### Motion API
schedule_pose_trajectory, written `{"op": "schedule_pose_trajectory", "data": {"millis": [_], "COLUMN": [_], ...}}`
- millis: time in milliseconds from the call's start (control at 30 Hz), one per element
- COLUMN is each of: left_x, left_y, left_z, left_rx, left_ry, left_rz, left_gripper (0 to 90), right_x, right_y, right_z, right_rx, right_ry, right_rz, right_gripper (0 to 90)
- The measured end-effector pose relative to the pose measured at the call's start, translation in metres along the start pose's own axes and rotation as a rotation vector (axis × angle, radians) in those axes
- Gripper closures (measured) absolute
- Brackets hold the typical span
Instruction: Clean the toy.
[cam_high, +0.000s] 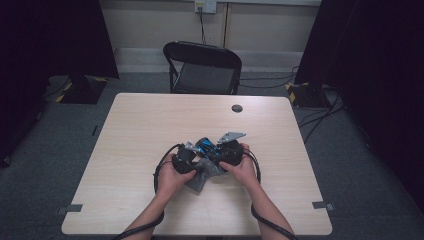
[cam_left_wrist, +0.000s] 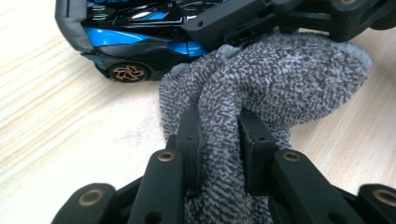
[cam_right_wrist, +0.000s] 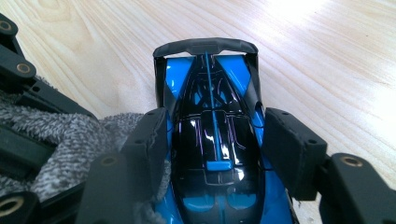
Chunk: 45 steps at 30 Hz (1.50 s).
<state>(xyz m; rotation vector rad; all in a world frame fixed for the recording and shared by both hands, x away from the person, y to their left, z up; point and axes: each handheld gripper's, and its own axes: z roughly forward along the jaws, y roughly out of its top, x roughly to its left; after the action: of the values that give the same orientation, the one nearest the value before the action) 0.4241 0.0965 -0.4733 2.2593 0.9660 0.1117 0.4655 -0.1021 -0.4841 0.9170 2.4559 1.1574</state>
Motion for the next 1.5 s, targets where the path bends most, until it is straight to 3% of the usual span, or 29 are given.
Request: {"op": "schedule_pose_trajectory", "data": {"millis": [467,800,867,933,967,1000,1100,1367,1500], "left_x": [0.008,0.011,0.011,0.014,0.014,0.022,0.033,0.039,0.049], "left_y": [-0.003,-0.005,-0.006,-0.007,-0.007,-0.011,-0.016,-0.014,-0.015], "left_z": [-0.005,-0.008,-0.008,-0.011,-0.011,-0.014,-0.017,-0.018,-0.022], "left_rx": [-0.010,-0.011,-0.010,0.009,0.009,-0.002,-0.022,-0.019,-0.029], "left_ry": [0.014,0.014,0.023,0.069,0.069,0.051,0.037,0.062,0.095], "left_rz": [-0.035,-0.034,-0.034,-0.021,-0.021,-0.059,-0.112,-0.110,-0.136], "left_gripper": [72.6,72.7,72.8,73.0,73.1,73.0,72.9,72.8,72.8], "right_x": [0.000,0.001,0.001,0.000,0.000,0.000,0.000,0.000,0.001], "right_y": [0.000,0.000,0.000,0.000,0.000,0.000,0.000,0.000,0.001], "right_z": [0.000,0.000,0.000,0.000,0.000,0.000,0.000,0.000,0.000], "right_rx": [-0.001,-0.002,-0.001,-0.001,0.000,0.001,0.002,0.001,0.006], "right_ry": [-0.001,-0.006,-0.005,-0.005,-0.002,-0.001,-0.005,-0.004,-0.007], "right_rz": [0.001,-0.001,-0.003,-0.002,0.002,0.003,-0.005,-0.003,-0.003], "right_gripper": [41.2,41.2,41.3,41.2,41.3,41.2,41.2,41.2,41.1]}}
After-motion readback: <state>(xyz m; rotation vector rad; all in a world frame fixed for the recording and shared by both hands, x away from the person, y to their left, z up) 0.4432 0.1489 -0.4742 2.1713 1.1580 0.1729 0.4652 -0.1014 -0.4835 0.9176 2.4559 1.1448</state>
